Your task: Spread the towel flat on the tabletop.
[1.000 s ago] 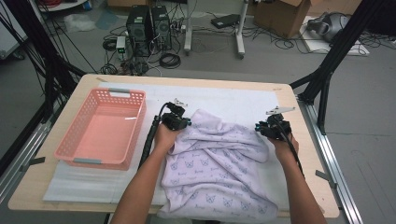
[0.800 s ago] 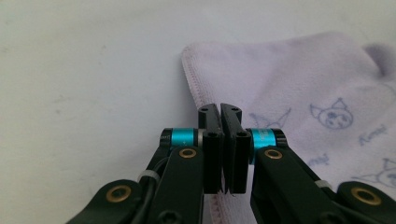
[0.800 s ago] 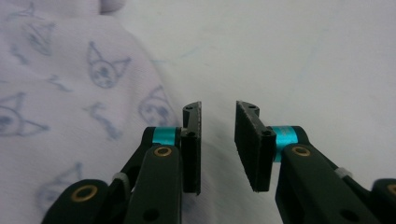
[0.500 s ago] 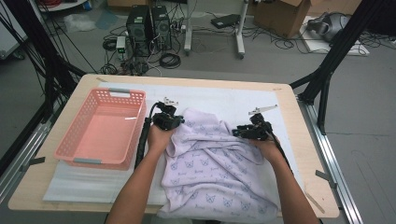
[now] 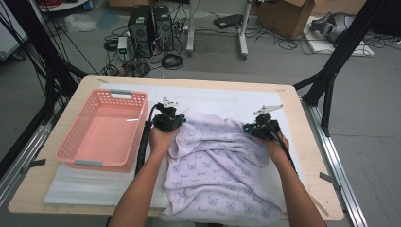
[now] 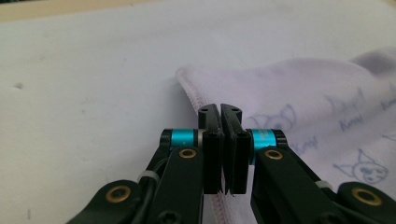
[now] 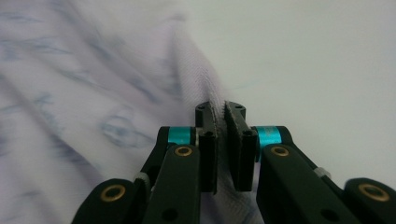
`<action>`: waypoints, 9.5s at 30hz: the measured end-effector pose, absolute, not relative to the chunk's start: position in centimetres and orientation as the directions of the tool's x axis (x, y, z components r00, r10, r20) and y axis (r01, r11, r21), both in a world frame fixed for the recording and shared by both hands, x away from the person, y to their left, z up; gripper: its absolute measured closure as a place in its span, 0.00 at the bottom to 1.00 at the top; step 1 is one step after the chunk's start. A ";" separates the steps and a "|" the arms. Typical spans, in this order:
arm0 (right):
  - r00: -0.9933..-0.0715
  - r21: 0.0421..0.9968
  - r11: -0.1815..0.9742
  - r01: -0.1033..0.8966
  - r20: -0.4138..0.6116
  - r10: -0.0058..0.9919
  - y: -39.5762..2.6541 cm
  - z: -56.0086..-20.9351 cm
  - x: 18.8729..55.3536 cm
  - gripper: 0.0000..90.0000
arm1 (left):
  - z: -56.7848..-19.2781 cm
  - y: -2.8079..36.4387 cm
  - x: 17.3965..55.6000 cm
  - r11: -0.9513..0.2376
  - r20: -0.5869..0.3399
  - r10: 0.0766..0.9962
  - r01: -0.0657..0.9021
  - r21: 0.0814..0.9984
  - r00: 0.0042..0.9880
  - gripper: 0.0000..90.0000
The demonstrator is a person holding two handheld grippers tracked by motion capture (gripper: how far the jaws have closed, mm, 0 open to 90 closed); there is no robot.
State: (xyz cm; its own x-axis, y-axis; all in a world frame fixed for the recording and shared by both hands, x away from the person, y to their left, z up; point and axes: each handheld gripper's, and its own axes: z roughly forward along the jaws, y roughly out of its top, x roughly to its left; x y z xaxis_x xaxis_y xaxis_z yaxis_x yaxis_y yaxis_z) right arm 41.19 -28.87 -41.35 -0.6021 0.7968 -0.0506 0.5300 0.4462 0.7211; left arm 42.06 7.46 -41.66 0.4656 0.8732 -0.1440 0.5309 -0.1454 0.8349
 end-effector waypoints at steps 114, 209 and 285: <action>-0.510 0.756 0.297 0.583 0.056 0.858 -31.0 -43.3 37.5 0.93 | -43.8 10.4 38.8 -0.065 -0.176 0.911 0.550 0.833 0.374 0.95; -0.501 0.813 0.250 0.525 0.058 0.864 -35.0 -43.0 30.0 0.54 | -44.5 11.7 30.4 -0.228 -0.141 0.812 0.531 0.816 0.566 0.39; -0.623 0.768 0.361 0.529 0.063 0.779 -36.8 -43.6 19.7 0.98 | -44.3 13.0 20.2 -0.191 -0.225 0.781 0.565 0.803 0.583 0.97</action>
